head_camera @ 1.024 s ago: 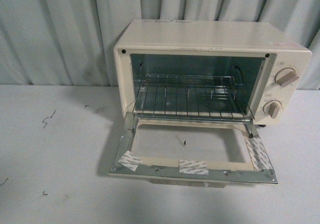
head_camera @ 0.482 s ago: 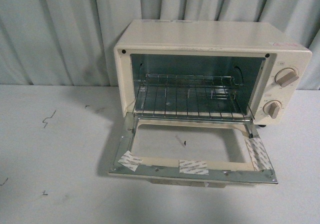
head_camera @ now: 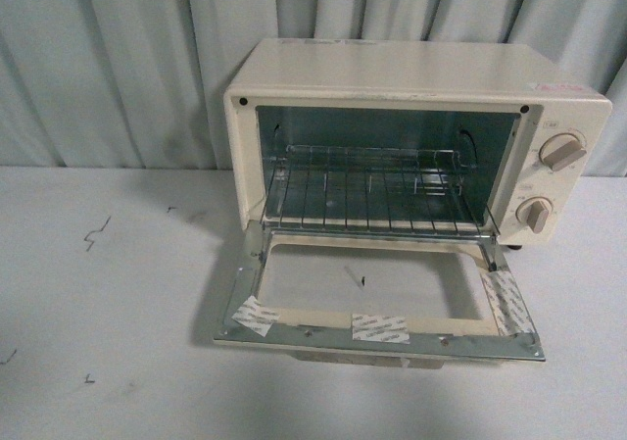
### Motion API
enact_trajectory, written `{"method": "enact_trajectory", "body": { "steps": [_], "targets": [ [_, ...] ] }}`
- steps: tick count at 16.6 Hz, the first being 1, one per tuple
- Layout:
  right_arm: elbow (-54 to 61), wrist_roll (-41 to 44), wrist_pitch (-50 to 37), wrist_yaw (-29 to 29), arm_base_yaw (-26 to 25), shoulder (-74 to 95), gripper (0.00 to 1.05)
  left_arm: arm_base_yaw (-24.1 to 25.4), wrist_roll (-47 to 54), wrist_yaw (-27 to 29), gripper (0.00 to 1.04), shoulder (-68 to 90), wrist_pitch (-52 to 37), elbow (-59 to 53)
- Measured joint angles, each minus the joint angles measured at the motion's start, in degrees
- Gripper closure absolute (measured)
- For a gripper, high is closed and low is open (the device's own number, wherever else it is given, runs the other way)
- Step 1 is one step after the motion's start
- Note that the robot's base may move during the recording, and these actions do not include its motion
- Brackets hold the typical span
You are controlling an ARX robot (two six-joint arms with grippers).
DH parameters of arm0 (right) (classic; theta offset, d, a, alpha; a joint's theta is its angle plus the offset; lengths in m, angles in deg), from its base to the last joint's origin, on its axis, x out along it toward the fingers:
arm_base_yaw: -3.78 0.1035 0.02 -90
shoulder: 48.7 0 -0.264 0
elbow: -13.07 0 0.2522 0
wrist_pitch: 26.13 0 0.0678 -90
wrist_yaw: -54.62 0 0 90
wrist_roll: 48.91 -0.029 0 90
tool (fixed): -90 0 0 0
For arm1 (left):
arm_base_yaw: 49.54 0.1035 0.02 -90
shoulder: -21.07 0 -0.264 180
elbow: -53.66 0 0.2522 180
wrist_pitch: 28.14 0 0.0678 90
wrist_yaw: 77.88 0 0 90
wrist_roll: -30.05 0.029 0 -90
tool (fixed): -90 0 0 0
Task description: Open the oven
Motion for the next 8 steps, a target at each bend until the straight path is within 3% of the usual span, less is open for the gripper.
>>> {"method": "enact_trajectory", "body": {
  "steps": [8],
  "targets": [
    [0.0,0.0,-0.04,0.02,0.0,0.0,0.06,0.0,0.0,-0.02,1.03,-0.02,-0.26,0.0]
  ]
}}
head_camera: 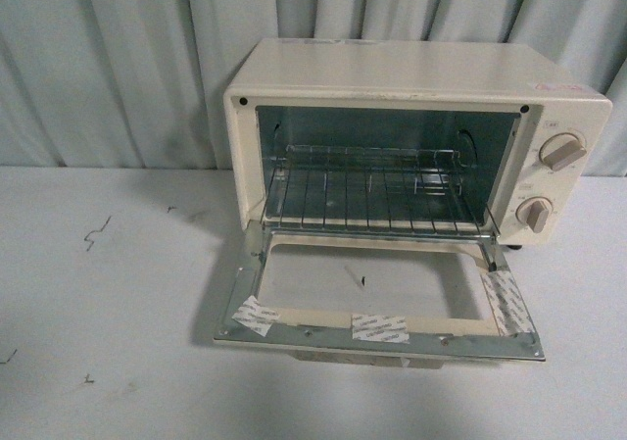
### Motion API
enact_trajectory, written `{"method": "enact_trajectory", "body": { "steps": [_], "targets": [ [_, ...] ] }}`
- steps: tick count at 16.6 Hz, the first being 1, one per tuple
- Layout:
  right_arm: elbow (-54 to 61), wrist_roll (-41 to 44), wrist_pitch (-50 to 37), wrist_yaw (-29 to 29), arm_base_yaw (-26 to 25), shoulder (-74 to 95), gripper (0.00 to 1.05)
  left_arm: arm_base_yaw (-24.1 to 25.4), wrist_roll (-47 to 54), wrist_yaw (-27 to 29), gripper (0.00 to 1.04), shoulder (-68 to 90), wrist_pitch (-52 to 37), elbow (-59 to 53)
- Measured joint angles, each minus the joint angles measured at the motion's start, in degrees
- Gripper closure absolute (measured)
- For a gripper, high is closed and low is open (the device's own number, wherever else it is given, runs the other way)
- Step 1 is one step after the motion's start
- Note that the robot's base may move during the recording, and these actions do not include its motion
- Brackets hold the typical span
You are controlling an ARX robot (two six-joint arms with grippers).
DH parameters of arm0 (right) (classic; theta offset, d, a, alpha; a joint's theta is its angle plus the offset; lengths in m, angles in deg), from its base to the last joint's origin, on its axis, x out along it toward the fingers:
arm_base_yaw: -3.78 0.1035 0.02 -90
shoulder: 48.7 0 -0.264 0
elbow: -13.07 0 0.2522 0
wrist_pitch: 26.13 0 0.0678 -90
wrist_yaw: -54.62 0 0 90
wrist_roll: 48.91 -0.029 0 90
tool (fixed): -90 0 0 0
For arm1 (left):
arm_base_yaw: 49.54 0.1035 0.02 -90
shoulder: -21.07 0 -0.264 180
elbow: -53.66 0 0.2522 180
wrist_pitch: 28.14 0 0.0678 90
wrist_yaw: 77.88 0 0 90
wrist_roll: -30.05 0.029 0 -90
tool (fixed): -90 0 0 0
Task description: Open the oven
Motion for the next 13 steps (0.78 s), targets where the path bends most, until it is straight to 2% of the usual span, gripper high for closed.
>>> {"method": "enact_trajectory", "body": {
  "steps": [1,4,10,11,13],
  "targets": [
    [0.0,0.0,0.0,0.0,0.0,0.0,0.06,0.0,-0.02,0.0,1.01,0.0,0.0,0.0],
    [0.0,0.0,0.0,0.0,0.0,0.0,0.06,0.0,0.0,0.0,0.63,0.0,0.0,0.0],
    [0.0,0.0,0.0,-0.02,0.0,0.0,0.06,0.0,0.02,0.0,0.05,0.0,0.0,0.0],
    [0.0,0.0,0.0,0.0,0.0,0.0,0.06,0.0,0.0,0.0,0.08,0.0,0.0,0.0],
    [0.0,0.0,-0.02,-0.02,0.0,0.0,0.06,0.0,0.0,0.0,0.07,0.0,0.0,0.0]
  ]
}}
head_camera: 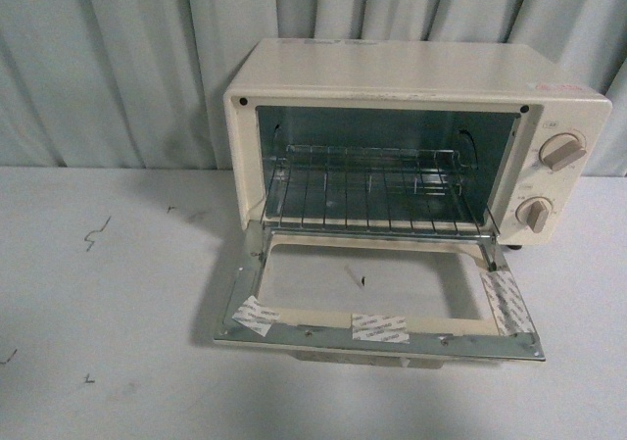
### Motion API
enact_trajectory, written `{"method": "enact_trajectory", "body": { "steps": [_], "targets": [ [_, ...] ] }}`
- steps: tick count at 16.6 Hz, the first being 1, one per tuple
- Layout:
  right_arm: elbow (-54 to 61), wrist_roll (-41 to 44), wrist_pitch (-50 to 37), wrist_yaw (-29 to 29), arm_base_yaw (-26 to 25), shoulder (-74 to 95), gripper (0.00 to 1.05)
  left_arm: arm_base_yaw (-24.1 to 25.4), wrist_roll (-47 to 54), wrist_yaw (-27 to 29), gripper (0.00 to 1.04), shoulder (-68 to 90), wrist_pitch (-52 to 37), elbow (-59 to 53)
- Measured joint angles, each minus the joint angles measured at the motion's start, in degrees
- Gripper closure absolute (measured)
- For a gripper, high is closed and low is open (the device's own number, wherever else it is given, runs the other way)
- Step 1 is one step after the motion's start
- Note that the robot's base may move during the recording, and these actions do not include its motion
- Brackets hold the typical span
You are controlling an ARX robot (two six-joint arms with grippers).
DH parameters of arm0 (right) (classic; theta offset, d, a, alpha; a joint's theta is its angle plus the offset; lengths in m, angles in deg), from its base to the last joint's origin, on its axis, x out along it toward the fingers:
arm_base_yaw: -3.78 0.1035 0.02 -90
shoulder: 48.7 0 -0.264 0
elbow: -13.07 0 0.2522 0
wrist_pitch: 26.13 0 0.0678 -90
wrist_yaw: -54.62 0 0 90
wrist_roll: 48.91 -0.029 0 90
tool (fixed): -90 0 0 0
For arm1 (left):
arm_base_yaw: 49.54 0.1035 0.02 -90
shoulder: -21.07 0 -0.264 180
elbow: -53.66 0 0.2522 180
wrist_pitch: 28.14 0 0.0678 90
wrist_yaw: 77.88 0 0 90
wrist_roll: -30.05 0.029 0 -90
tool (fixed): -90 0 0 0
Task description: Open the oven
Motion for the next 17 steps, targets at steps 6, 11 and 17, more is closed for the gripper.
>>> {"method": "enact_trajectory", "body": {
  "steps": [6,11,17],
  "targets": [
    [0.0,0.0,0.02,0.0,0.0,0.0,0.06,0.02,0.0,0.0,0.07,0.0,0.0,0.0],
    [0.0,0.0,0.02,0.0,0.0,0.0,0.06,0.0,0.0,0.0,0.07,0.0,0.0,0.0],
    [0.0,0.0,0.02,0.0,0.0,0.0,0.06,0.02,0.0,0.0,0.07,0.0,0.0,0.0]
  ]
}}
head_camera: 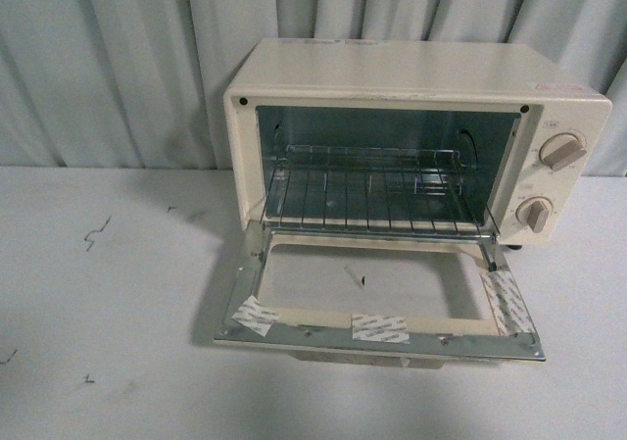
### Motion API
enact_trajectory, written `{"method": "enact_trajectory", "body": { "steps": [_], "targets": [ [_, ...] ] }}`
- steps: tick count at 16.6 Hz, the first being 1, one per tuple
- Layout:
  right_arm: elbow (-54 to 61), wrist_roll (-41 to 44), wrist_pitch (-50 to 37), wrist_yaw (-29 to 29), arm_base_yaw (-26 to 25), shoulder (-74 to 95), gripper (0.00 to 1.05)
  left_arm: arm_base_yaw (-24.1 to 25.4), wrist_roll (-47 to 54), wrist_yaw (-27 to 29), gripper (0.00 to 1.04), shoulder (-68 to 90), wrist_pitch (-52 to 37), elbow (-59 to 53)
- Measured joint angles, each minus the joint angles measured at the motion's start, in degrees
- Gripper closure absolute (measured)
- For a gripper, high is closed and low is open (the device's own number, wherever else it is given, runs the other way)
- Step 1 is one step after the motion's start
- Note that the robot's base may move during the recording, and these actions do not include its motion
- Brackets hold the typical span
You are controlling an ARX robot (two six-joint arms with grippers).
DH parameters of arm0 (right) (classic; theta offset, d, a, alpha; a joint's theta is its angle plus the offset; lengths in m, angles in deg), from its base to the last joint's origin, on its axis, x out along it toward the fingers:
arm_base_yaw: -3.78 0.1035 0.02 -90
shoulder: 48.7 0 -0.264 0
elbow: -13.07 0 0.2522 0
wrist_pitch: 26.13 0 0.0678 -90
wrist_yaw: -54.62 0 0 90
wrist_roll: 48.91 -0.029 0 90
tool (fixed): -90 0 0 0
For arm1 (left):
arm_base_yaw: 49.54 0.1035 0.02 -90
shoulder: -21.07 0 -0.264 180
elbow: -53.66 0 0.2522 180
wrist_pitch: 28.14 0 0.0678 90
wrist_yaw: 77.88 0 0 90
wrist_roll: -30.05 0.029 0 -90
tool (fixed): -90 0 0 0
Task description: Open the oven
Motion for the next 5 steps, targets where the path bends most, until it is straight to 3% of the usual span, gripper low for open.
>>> {"method": "enact_trajectory", "body": {
  "steps": [5],
  "targets": [
    [0.0,0.0,0.0,0.0,0.0,0.0,0.06,-0.02,0.0,0.0,0.07,0.0,0.0,0.0]
  ]
}}
